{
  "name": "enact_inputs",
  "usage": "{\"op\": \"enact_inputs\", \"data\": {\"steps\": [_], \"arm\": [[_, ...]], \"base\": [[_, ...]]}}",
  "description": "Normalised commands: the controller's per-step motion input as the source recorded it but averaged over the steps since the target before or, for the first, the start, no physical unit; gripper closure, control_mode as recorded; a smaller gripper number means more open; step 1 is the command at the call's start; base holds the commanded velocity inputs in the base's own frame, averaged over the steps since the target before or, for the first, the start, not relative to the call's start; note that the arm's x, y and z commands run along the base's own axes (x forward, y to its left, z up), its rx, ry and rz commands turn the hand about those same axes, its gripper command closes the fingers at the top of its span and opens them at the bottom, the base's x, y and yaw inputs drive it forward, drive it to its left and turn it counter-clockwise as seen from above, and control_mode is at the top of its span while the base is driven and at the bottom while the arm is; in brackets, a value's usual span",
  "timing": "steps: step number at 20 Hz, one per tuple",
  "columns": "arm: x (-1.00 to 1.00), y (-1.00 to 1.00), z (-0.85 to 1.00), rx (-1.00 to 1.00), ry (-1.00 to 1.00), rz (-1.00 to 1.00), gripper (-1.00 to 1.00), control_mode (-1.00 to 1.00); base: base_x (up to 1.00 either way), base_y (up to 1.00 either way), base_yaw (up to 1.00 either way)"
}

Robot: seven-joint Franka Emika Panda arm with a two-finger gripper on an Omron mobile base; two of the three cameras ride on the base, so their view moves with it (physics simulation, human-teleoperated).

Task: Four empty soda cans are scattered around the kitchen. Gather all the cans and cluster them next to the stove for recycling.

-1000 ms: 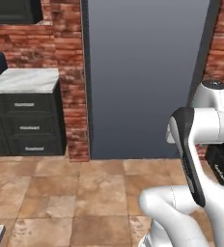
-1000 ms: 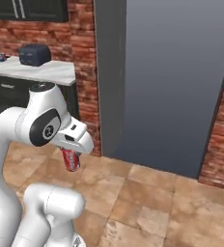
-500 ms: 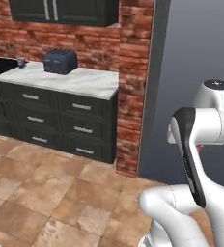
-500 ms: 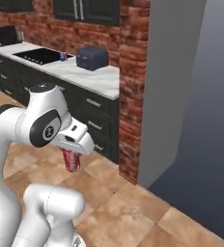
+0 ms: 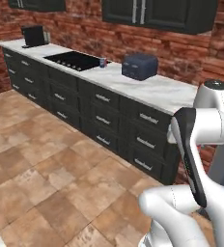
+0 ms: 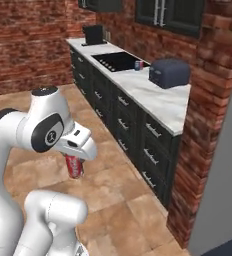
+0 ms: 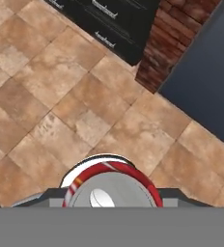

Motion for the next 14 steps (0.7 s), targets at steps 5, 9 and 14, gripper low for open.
{"op": "enact_inputs", "data": {"steps": [5, 9, 14], "arm": [[0.00, 0.00, 0.00, 0.00, 0.00, 0.00, 1.00, 1.00], [0.00, 0.00, 0.00, 0.00, 0.00, 0.00, 1.00, 1.00], [0.00, 0.00, 0.00, 0.00, 0.00, 0.00, 1.00, 1.00]], "base": [[0.94, 0.21, 0.60], [0.93, 0.45, 0.55], [0.98, 0.22, 0.45]]}}
